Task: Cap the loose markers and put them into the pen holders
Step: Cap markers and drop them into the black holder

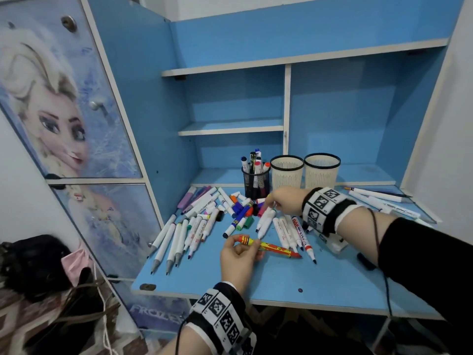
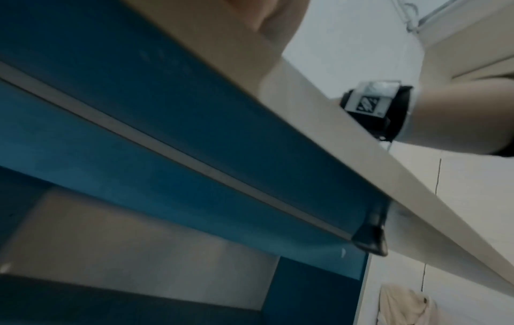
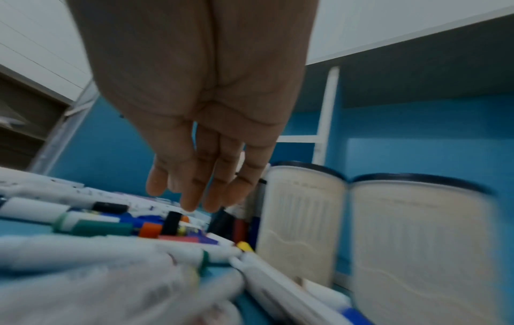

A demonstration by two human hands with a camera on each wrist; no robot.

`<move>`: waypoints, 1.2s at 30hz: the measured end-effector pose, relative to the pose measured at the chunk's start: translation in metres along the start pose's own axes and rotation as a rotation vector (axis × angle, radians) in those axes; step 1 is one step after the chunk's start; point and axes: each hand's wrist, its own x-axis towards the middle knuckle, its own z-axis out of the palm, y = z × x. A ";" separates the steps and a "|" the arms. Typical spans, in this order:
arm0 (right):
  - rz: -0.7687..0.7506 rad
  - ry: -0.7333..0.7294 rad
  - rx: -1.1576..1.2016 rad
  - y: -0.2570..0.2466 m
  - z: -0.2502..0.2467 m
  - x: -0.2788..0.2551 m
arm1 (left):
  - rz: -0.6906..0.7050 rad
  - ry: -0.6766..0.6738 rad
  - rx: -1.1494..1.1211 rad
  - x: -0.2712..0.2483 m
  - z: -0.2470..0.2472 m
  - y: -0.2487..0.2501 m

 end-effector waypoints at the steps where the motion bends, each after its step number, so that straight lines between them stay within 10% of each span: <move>1: -0.026 -0.009 -0.009 -0.006 0.000 0.010 | 0.018 -0.006 0.017 -0.001 0.001 -0.002; 36: 0.038 -0.236 -0.284 -0.023 0.015 0.100 | 0.086 0.049 -0.013 0.011 -0.003 -0.009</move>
